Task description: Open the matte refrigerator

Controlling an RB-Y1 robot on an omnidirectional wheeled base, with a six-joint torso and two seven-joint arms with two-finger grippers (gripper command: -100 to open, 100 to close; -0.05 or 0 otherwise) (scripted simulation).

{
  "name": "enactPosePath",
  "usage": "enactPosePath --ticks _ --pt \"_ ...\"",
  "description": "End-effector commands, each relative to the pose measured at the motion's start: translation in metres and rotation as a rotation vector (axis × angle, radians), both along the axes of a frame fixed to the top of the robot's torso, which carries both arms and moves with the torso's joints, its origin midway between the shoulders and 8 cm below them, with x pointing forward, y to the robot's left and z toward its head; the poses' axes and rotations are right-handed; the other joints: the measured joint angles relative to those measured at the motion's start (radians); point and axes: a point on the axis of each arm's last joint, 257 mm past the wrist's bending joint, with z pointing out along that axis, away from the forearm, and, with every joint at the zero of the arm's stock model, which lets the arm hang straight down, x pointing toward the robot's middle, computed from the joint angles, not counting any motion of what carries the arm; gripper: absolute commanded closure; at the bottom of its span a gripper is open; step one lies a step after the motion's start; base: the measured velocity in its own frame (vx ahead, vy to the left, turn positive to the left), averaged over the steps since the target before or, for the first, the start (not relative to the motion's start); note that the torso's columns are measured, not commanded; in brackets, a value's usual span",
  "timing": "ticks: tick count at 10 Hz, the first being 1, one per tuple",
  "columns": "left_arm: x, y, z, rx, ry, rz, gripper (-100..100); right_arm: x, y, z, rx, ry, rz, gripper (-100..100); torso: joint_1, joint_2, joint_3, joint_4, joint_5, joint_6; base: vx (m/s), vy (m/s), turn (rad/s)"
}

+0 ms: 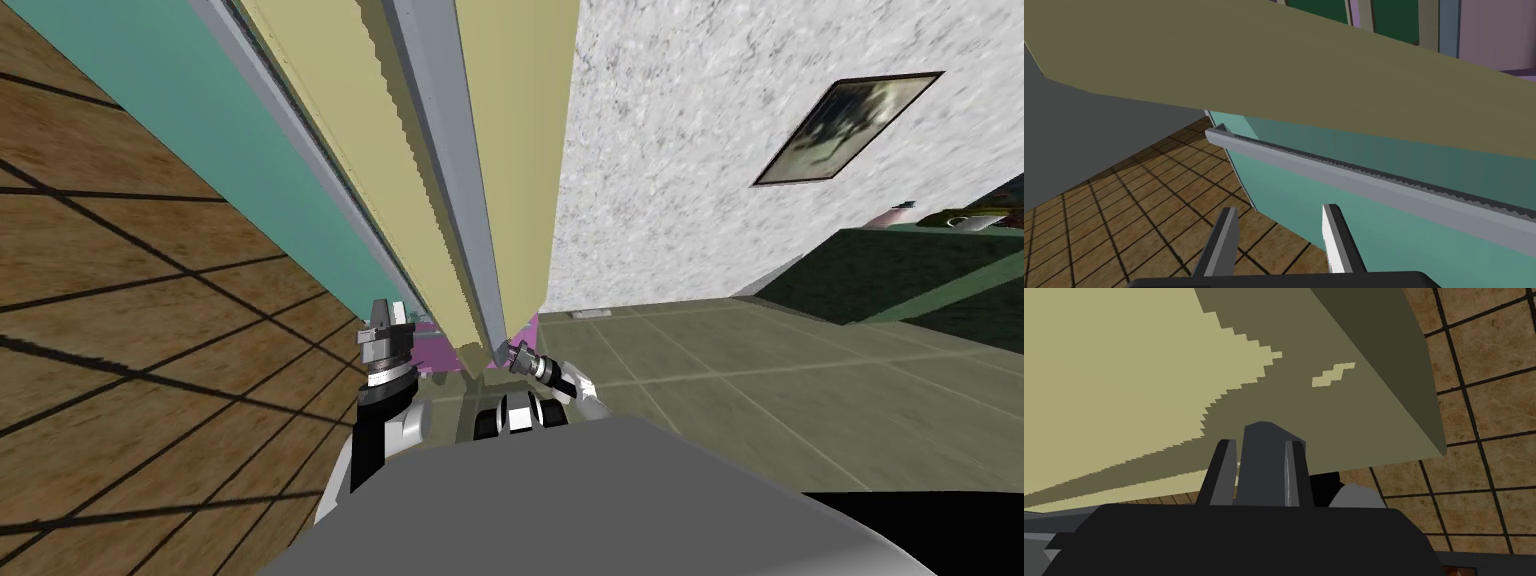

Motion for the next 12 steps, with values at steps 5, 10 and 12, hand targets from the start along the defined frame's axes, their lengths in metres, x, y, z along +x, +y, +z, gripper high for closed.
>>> enactPosePath --ticks 5,10,12 --pt "0.000 0.000 0.000 0.000 0.000 0.000 0 -0.011 0.021 0.008 0.017 -0.025 -0.061 100 -0.014 0.004 0.002 0.002 -0.003 0.007 -0.009 -0.277 0.412" --pt "0.000 0.000 0.000 0.000 0.000 0.000 0 -0.018 0.036 0.015 0.024 -0.038 -0.136 100 -0.004 0.005 0.001 0.005 -0.001 0.002 -0.057 -0.250 0.420" --pt "0.000 0.000 0.000 0.000 0.000 0.000 0 0.005 0.028 0.016 0.001 -0.021 -0.180 -100 -0.004 0.011 0.005 0.005 -0.002 0.002 -0.074 -0.182 0.323"
